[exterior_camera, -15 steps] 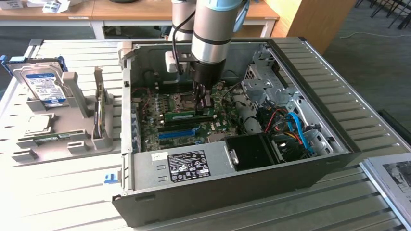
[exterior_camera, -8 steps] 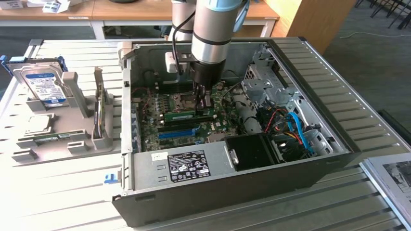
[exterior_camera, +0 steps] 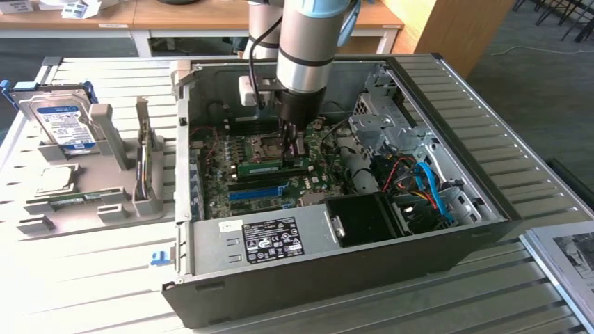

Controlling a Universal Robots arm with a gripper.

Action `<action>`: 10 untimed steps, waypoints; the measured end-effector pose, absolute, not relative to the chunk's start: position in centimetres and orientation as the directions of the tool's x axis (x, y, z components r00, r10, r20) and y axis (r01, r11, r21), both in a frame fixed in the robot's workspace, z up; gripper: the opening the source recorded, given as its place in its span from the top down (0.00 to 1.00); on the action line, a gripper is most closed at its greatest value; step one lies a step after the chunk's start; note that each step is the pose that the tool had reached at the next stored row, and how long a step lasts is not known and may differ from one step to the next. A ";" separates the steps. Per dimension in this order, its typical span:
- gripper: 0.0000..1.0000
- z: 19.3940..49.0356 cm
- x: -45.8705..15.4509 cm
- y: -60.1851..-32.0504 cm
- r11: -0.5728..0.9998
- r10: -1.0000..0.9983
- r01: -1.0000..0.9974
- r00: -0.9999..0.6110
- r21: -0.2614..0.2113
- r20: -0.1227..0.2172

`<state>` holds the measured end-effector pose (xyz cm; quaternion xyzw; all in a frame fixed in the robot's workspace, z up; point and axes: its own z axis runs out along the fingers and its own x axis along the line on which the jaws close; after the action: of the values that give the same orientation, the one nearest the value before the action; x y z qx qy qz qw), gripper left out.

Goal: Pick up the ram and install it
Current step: 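Insert the ram into the slot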

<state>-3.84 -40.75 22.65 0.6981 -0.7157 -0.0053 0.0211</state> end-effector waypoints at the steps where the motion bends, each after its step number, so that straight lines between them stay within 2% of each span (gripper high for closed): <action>1: 0.88 22.6 -3.8 -40.7 0.025 -0.999 -0.999 -0.024 0.037 0.023; 10: 0.88 22.3 -3.8 -40.7 0.025 -0.999 -0.999 -0.024 0.037 0.023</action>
<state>-3.84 -40.75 22.28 0.6981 -0.7157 -0.0052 0.0211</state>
